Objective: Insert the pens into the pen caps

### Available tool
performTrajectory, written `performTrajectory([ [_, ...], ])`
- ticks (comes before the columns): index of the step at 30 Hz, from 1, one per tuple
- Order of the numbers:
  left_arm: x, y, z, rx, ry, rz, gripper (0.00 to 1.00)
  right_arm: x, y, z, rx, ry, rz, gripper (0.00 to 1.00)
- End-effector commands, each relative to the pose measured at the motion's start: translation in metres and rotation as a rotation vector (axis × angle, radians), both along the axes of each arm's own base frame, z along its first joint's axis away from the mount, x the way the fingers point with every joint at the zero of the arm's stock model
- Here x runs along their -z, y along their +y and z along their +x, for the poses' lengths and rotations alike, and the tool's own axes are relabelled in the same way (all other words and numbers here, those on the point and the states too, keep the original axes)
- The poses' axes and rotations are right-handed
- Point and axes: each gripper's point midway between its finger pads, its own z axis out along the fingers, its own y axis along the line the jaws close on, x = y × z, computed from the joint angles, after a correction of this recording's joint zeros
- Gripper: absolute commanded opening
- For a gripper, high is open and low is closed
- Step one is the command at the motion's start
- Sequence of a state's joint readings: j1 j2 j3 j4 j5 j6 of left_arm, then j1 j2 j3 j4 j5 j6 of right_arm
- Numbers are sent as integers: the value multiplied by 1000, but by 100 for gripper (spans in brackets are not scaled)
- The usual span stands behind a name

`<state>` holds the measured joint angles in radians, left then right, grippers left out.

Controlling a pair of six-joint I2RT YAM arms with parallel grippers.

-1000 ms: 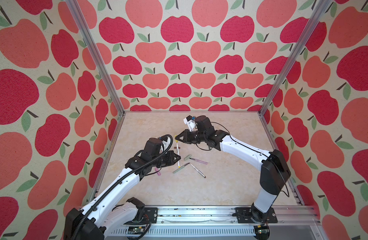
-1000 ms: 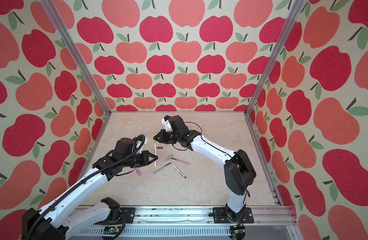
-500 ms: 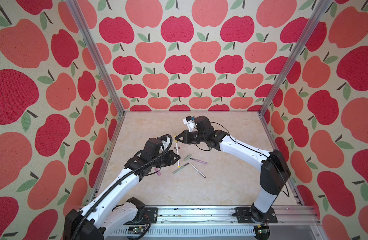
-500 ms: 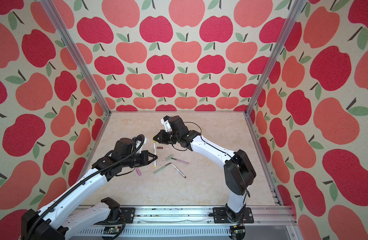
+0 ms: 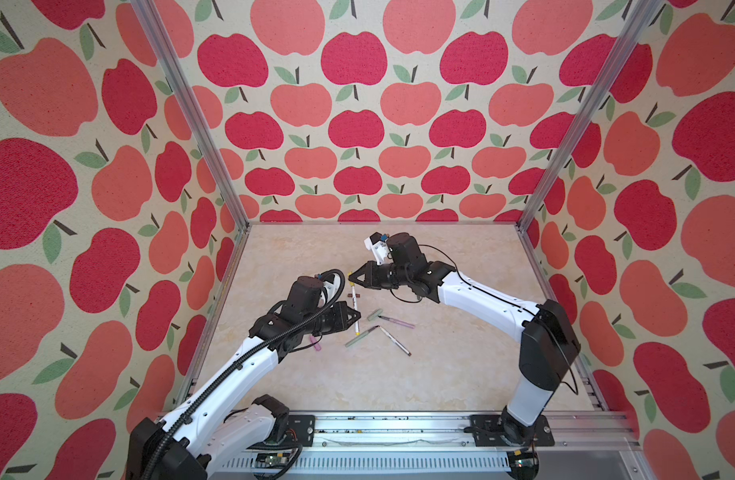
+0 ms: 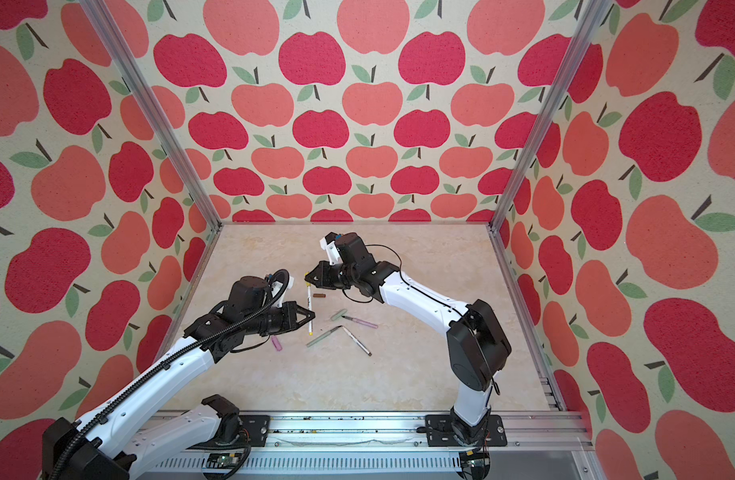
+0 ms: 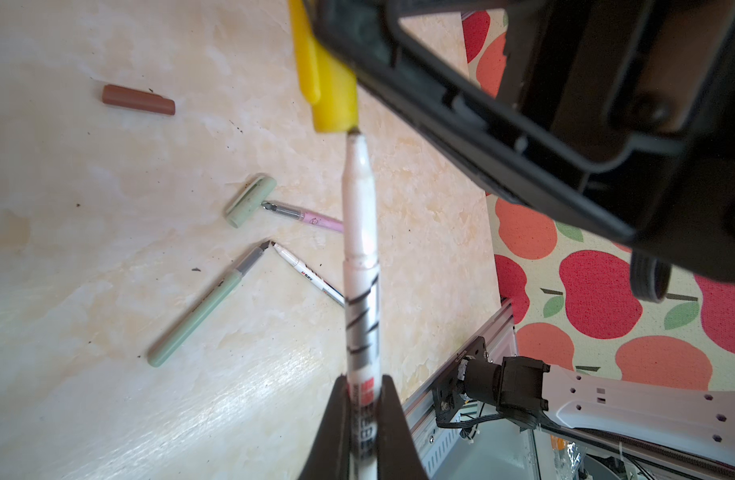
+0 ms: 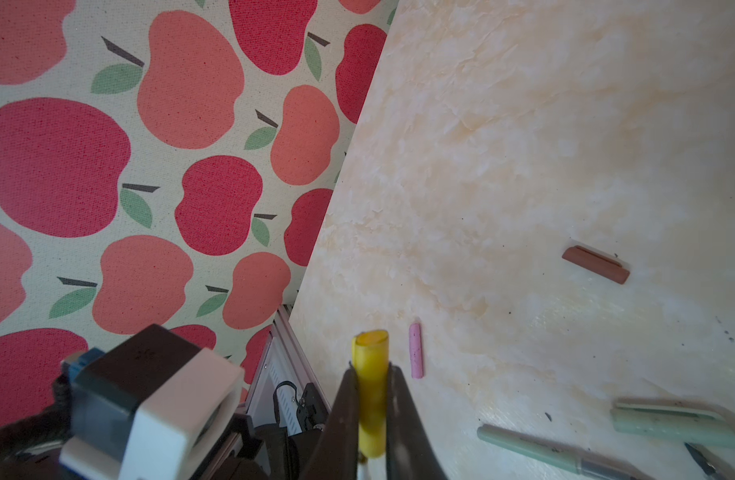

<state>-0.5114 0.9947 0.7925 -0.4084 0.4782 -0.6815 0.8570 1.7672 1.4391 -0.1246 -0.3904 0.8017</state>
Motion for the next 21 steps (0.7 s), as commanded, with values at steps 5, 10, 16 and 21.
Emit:
performTrajectory([
  [5,-16,-1,5,1,-68,-15,0,-13,-4,-2,-5,-11,14,5],
  [10,-15,-2,5,4,-65,-18,0,-14,-4,-2,-1,-9,16,5],
  [16,-14,-3,4,9,-62,-21,0,-18,-3,2,8,-12,26,5],
  [21,-15,-3,4,9,-63,-23,0,-19,-1,3,4,-14,30,5],
])
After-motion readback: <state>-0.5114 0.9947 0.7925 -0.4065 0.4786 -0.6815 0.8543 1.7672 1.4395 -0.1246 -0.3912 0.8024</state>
